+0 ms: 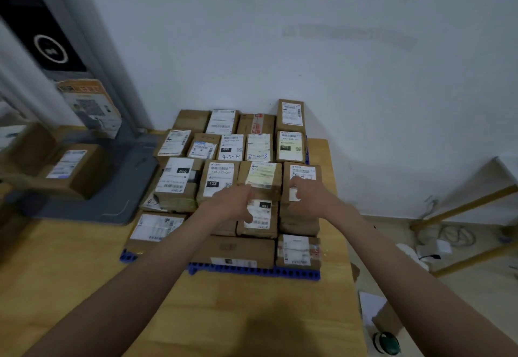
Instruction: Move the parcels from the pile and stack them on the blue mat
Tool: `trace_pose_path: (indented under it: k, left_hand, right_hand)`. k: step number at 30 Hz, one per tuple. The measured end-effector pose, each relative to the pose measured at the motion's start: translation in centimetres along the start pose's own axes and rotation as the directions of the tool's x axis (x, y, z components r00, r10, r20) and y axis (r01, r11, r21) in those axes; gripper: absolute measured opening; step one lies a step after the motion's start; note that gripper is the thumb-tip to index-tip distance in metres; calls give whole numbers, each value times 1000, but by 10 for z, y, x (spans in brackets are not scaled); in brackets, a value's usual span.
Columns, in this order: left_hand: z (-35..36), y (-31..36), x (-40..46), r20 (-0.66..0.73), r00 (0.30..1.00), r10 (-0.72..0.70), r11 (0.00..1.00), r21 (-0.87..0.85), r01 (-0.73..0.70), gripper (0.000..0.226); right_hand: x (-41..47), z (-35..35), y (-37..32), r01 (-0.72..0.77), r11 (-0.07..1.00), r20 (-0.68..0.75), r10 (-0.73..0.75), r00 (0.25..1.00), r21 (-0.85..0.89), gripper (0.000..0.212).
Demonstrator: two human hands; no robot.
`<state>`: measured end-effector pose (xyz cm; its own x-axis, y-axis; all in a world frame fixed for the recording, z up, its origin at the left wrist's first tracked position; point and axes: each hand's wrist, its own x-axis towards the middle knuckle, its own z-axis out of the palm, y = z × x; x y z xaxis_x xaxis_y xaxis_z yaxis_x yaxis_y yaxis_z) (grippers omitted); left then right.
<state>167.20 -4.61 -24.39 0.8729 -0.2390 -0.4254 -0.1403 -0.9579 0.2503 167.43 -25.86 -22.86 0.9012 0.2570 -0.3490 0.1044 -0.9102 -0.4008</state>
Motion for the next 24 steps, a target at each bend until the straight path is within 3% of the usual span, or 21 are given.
trace_pose_path:
  k: [8,15,19,24]
  left_hand:
    - [5,-67,-66,-19,993,-119,993,16,120,55]
    - [21,-135,-137,-34,971,-235,970,-76,232,53]
    - [29,-181,-180,33,949,-314,941,-118,316,56]
    - [46,-239,-234,23,926,-376,914,-159,375,60]
  right_hand:
    - [-13,28,-77,151,987,216,-137,967,-51,63]
    - [-24,58,-156,278,959,254,-255,933,-61,48]
    - [-27,89,-208,324,941,319,-278,906,-98,51]
    - [-36,134,-273,319,946,362,-277,890,-61,57]
